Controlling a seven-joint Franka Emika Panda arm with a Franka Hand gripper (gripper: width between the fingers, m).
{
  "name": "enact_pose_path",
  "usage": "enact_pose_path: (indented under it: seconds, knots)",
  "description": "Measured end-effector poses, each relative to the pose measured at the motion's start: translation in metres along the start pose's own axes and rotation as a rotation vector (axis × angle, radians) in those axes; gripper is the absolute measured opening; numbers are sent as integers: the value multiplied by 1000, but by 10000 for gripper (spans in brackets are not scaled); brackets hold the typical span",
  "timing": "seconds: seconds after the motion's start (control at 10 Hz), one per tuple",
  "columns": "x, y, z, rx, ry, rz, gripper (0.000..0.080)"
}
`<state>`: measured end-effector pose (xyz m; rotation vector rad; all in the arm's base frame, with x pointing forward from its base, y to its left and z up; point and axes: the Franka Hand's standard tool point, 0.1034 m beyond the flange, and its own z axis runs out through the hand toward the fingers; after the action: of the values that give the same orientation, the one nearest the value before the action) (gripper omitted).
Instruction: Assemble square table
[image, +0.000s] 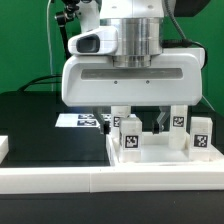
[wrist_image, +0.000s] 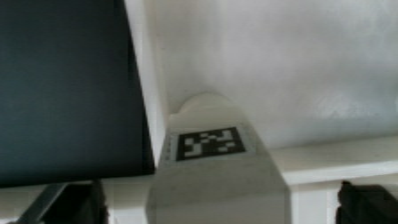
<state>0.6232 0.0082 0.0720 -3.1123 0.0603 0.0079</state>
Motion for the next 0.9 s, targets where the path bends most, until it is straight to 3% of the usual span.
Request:
enact_pose_path:
  seconds: [0.1,0.2,0.4,0.5,0.6,0.9]
  knots:
    - [0,0,-1,-10,-4,-89,649]
    - [0,3,-1,-3,-10,-97,649]
    - [0,4,-1,-5,-8,-90,389]
    - [0,4,-1,-5,-8,-89,389]
    - [0,4,-1,-5,-8,-67,287]
    - [0,4,-1,-3,-6,79,288]
